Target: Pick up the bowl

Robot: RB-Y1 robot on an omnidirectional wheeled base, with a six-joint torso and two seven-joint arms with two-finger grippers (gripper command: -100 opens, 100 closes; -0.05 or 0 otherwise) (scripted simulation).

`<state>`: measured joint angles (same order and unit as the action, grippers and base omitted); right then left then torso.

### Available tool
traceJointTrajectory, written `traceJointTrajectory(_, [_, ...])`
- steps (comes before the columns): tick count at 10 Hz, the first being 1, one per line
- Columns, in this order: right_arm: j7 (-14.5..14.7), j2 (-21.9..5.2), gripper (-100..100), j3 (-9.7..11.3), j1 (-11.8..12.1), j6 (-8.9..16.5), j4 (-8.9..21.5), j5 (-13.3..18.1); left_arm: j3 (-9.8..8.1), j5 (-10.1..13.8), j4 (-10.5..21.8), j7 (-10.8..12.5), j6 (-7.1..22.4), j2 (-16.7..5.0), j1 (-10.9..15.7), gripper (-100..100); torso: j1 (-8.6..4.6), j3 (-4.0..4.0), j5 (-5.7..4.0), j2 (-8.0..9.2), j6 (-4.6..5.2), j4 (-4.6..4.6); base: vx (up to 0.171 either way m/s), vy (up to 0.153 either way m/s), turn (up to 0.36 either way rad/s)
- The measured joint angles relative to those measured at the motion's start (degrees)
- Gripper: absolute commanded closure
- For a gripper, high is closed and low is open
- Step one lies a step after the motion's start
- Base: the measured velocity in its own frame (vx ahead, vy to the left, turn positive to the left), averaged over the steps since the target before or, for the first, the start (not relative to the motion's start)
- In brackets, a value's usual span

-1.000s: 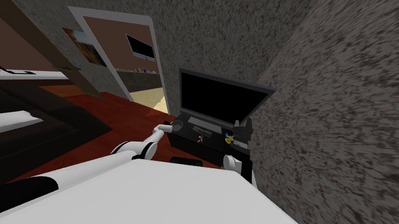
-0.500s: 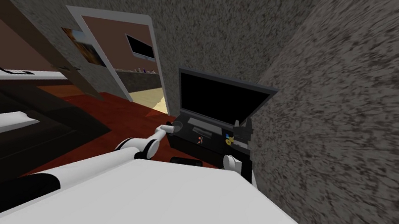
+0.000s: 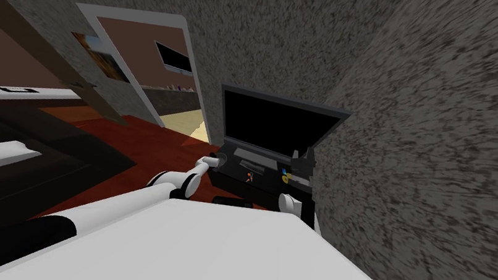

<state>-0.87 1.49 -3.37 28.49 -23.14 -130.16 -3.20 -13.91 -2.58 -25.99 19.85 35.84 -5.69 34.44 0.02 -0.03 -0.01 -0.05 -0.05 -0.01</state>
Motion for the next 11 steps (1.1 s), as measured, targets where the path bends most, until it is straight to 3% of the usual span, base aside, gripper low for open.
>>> traceJointTrajectory(1, [0.0,0.0,0,0.0,0.0,0.0,0.0,0.0,0.2,0.02,-1.38,-0.17,-0.02,0.33,-1.41,-100,-0.01,-0.04,0.0,-0.08,-0.01,-0.01,0.013,0.011,-0.029])
traceJointTrajectory(4, [0.0,0.0,0,0.0,0.0,0.0,0.0,0.0,0.39,0.45,0.61,-0.62,-2.68,0.2,-2.13,-100,0.04,0.03,0.01,0.04,0.0,0.01,0.005,0.008,-0.021])
traceJointTrajectory(5, [0.0,0.0,0,0.0,0.0,0.0,0.0,0.0,0.41,0.47,0.57,-0.69,-2.83,0.21,-2.23,100,0.02,0.04,0.0,0.05,0.0,0.02,0.0,0.0,0.0])
traceJointTrajectory(9, [0.0,0.0,0,0.0,0.0,0.0,0.0,0.0,0.48,0.44,0.52,-0.85,-2.79,0.19,-2.09,100,-0.06,-0.04,0.04,0.0,-0.07,-0.08,0.0,0.001,-0.003])
traceJointTrajectory(10, [0.0,0.0,0,0.0,0.0,0.0,0.0,0.0,0.49,0.42,0.53,-0.86,-2.79,0.18,-2.11,0,-0.06,-0.04,0.05,-0.01,-0.07,-0.07,0.0,0.0,0.0])
traceJointTrajectory(11, [0.0,0.0,0,0.0,0.0,0.0,0.0,0.0,0.49,0.42,0.53,-0.86,-2.79,0.19,-2.11,100,-0.06,-0.04,0.05,-0.01,-0.07,-0.07,-0.007,-0.016,0.09])
